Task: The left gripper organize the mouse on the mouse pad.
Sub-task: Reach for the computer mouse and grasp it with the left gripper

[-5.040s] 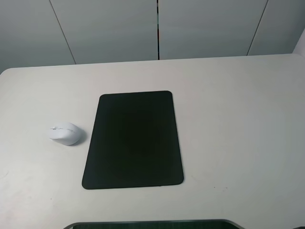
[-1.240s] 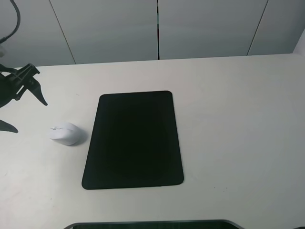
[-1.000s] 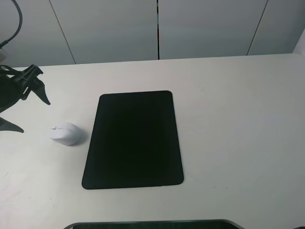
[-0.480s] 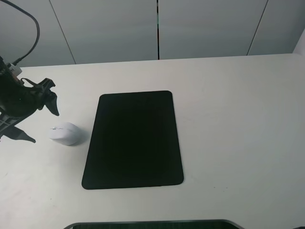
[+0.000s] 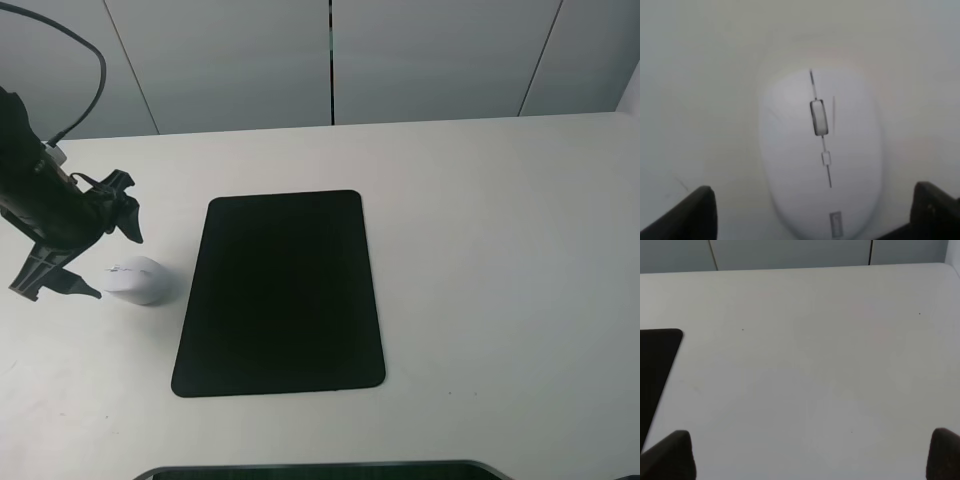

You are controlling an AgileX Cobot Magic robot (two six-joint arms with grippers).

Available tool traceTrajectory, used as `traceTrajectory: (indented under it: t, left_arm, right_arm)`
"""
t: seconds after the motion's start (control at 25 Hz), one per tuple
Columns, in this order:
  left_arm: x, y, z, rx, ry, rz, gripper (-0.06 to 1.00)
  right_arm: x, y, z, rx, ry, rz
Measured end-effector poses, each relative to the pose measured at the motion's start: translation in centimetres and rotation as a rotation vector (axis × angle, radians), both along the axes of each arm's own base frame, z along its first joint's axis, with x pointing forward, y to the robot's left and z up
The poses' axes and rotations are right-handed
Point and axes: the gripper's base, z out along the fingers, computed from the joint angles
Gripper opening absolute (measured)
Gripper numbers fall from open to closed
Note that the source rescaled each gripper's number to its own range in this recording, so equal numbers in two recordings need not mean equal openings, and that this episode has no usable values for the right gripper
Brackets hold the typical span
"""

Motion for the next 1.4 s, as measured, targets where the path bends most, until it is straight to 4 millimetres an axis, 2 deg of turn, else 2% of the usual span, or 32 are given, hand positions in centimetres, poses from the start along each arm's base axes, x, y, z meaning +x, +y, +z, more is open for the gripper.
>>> traceTrajectory:
  t: [0.36,0.6,1.12,1.4]
  left_arm:
    - [0.5,-0.6,-2.0,-0.003,0.013,-0.007,1.00]
    - [1.6,-1.0,-2.2,-0.003,0.013,-0.010,1.00]
    - [1.2,-1.1,-3.4,0.012,0.085,-0.016,1.00]
    - [1.4,-1.2,-3.5,0.006,0.066,-0.015,1.00]
  right_arm:
    - [0.0,0.0,0.0,0.000,0.000,0.000]
    - [0.0,0.0,0.0,0.000,0.000,0.000]
    - [0.0,0.0,0.0,0.002,0.000,-0.001]
    - [0.0,0.0,0.0,0.002,0.000,-0.001]
